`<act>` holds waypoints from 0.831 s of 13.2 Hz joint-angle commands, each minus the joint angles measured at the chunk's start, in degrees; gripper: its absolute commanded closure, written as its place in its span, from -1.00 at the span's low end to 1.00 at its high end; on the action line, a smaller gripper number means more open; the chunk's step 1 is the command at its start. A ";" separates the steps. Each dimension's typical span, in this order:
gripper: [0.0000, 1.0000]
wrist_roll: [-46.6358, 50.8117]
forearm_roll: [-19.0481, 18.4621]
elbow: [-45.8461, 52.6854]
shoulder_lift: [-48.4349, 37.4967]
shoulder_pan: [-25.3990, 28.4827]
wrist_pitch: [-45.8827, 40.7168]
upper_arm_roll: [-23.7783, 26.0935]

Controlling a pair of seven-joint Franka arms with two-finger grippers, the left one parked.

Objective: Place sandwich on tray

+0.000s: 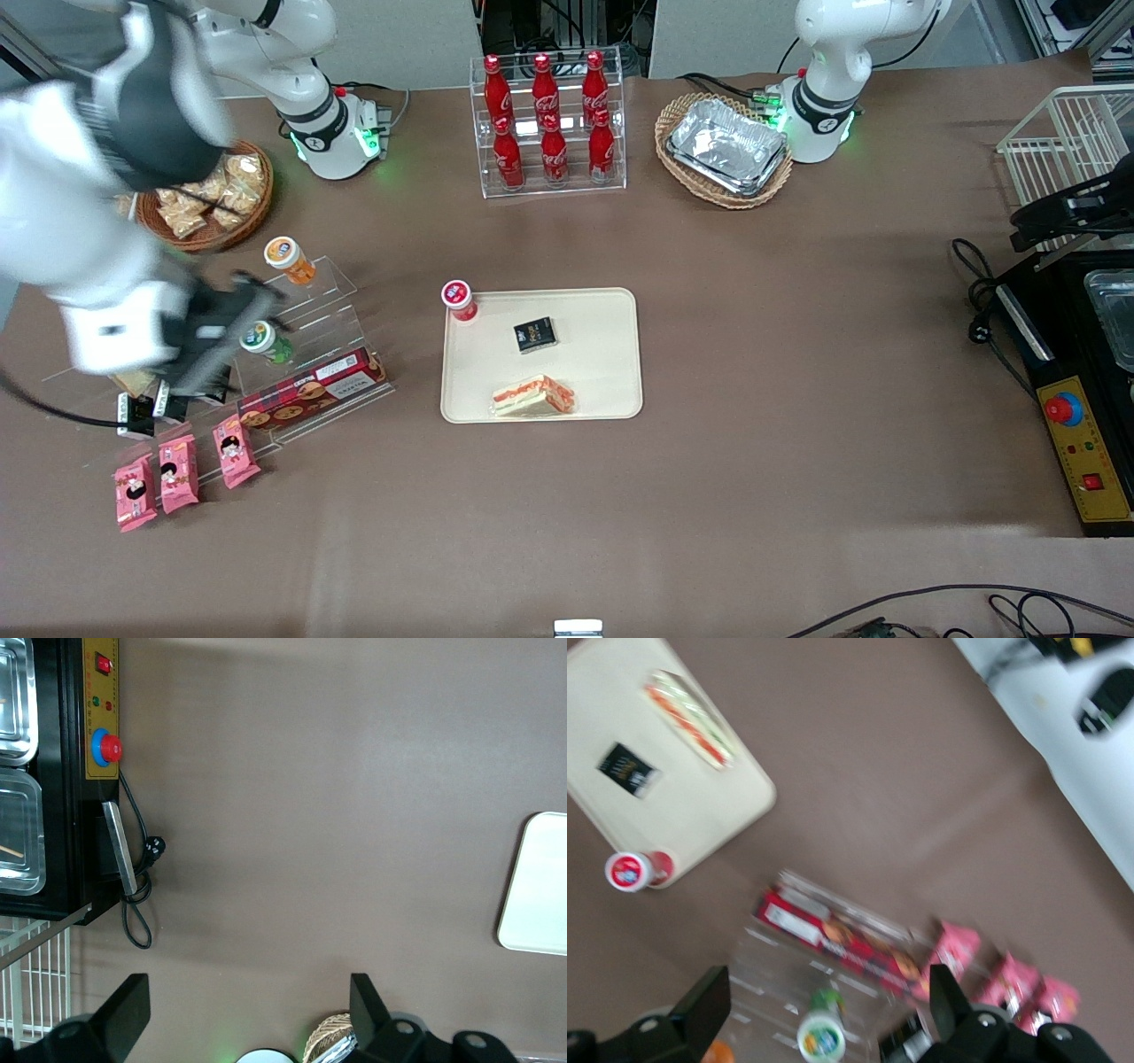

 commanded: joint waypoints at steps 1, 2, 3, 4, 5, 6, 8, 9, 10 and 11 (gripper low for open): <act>-1.00 0.46 1.85 -1.24 -2.76 -10.33 -1.42 0.71; -1.00 0.46 1.77 -1.24 -3.55 -13.05 -2.03 0.63; -1.00 0.46 1.85 -1.24 -3.56 -16.56 -2.64 0.71; -1.00 0.38 1.85 -1.24 -3.65 -19.38 -3.61 0.71; -1.00 0.38 1.85 -1.24 -3.82 -21.50 -4.49 0.63; -1.00 0.38 2.11 -1.24 -4.43 -23.35 -5.71 0.54; -1.00 1.07 3.60 -1.24 -6.19 -26.60 -7.74 0.54; -1.00 2.91 4.31 -1.24 -6.72 -28.10 -9.40 0.54; -1.00 6.84 5.44 -1.24 -7.42 -29.15 -10.46 0.54; -1.00 11.40 6.50 -1.24 -7.43 -29.43 -10.56 0.54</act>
